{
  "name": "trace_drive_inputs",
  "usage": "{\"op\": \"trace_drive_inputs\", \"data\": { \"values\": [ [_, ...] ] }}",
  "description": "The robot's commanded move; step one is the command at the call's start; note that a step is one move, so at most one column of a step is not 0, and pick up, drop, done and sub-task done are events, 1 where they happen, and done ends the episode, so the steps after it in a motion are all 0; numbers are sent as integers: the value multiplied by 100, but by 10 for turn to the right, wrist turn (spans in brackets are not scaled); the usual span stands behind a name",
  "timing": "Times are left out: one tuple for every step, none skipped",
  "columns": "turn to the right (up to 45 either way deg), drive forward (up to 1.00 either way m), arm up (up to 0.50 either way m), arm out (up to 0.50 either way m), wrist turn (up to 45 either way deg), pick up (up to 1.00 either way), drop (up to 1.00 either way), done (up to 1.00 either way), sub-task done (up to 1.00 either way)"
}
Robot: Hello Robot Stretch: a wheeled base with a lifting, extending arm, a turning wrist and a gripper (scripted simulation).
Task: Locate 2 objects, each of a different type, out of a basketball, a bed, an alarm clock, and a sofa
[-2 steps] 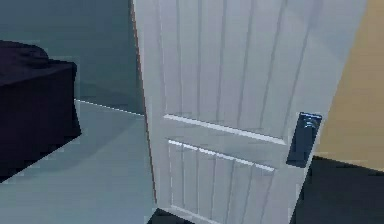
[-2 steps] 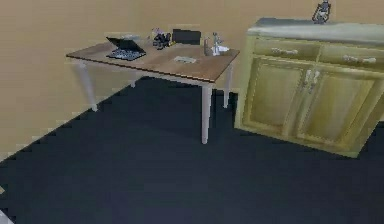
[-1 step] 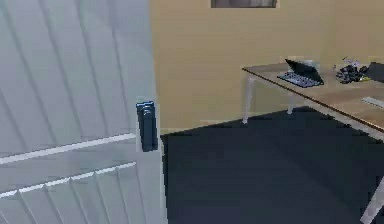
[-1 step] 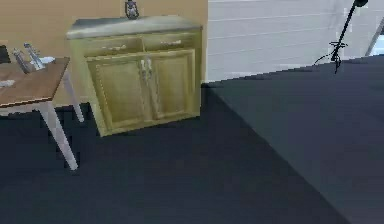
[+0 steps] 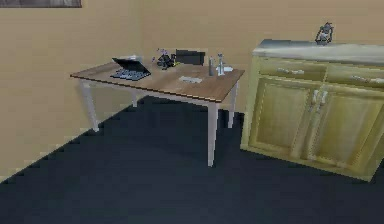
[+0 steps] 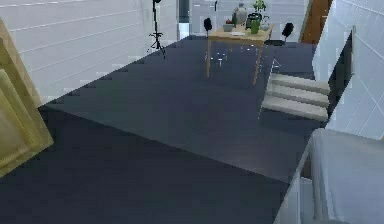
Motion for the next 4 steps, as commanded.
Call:
{"op": "trace_drive_inputs", "data": {
  "values": [
    [120, 0, 0, 0, 0, 0, 0, 0, 0],
    [0, 5, 0, 0, 0, 0, 0, 0, 0],
    [-450, 0, 0, 0, 0, 0, 0, 0, 0],
    [-390, 0, 0, 0, 0, 0, 0, 0, 0]
  ]
}}
